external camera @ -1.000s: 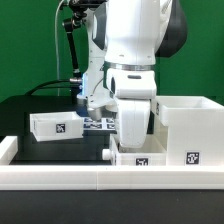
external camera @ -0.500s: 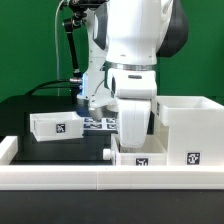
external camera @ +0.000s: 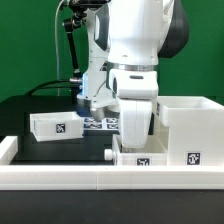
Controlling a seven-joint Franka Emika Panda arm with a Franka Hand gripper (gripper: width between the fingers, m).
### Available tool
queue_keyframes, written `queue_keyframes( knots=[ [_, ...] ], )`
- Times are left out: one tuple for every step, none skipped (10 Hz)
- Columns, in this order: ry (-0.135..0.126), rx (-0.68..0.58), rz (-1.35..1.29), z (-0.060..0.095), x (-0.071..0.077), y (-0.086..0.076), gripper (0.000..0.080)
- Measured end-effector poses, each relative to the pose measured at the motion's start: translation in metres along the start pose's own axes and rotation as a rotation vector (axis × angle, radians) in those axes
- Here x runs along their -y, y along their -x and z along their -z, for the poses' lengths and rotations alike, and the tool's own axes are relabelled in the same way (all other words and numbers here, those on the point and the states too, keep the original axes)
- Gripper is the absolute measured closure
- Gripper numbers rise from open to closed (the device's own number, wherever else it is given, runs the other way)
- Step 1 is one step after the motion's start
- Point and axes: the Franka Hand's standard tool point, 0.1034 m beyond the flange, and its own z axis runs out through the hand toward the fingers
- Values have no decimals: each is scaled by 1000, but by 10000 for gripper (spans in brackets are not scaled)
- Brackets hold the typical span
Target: Assemble drawer
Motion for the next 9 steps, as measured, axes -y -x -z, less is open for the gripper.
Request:
queue_keyframes(
  knots=[
    [3,0,-1,0,0,0,757],
    [24,-4,-1,-1,-1,0,757],
    [23,-4,-2,-1,0,0,757],
    [23,-4,-1,-1,0,-1,757],
    [23,-5,3,-1,0,-3,757],
    [22,-5,4,-1,0,-4,757],
    [20,-3,0,-2,0,-6,757],
    [15,1,0,-2,0,-7,757],
    [10,4,-3,-2,0,-7,757]
  ],
)
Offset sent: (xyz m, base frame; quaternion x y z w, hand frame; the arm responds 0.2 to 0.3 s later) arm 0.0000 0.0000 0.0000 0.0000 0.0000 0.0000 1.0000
